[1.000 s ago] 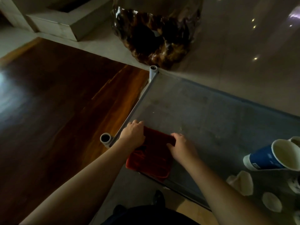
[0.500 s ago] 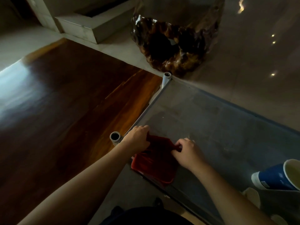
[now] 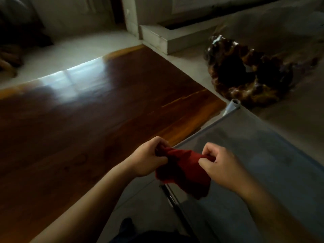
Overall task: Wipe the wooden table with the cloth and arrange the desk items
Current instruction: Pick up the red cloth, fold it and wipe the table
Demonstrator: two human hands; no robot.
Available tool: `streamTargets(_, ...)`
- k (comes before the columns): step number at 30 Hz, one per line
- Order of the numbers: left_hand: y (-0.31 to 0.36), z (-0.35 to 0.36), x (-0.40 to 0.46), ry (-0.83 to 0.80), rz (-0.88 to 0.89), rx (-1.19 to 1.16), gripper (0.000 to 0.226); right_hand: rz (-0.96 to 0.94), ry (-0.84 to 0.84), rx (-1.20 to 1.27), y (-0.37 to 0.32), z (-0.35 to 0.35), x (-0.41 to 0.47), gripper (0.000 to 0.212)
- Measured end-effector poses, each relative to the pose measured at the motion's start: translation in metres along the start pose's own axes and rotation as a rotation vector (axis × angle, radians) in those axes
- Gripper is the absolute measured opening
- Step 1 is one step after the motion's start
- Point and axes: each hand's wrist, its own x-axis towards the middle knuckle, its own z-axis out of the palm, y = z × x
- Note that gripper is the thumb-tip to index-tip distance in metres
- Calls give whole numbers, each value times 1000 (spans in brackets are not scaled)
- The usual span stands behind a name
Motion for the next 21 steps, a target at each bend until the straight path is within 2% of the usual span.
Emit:
streamTargets(3, -9, -15, -28, 114, 2, -209, 25, -80, -71, 38, -25, 6, 12, 7)
streamTargets(5, -17, -26, -46, 189, 28, -314, 21, -126, -99, 85, -41, 16, 20, 15)
streamTargets(10, -44, -56, -92, 346, 57, -520, 21, -250, -147, 93, -86, 55, 35, 19)
streamTargets(14, -74, -83, -126, 388, 15, -606, 18, -277, -222, 111, -119, 93, 42, 14)
streamTargets(21, -134, -134, -183, 427, -101, -767, 16, -263, -339, 112, -172, 175, 48, 22)
